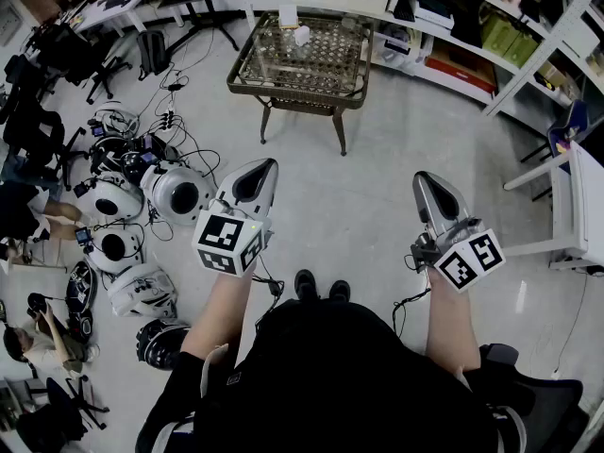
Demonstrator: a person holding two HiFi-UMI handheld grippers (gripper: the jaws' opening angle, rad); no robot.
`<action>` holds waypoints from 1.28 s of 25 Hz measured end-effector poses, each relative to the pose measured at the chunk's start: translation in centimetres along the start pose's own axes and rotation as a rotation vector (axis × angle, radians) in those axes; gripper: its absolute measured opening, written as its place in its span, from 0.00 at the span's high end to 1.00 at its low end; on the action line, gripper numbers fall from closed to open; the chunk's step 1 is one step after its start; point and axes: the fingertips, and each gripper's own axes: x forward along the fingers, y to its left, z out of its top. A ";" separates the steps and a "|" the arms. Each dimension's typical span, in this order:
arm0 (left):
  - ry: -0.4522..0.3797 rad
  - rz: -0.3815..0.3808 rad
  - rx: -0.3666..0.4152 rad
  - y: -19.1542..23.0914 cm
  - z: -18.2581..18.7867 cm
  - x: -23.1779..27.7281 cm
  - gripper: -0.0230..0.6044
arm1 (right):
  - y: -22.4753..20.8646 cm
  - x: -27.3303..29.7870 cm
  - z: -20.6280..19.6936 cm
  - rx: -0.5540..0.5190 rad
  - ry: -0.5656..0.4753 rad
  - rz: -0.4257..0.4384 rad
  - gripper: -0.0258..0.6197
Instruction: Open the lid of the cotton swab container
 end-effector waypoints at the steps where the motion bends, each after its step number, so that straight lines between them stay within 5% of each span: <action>1: 0.002 -0.005 -0.001 -0.4 -0.1 0.0 0.95 | 0.0 -0.2 0.1 -0.001 -0.003 0.001 0.95; 32: 0.007 0.045 0.027 -6.3 0.4 -1.5 0.95 | -1.5 -5.7 0.3 0.082 -0.027 0.127 0.94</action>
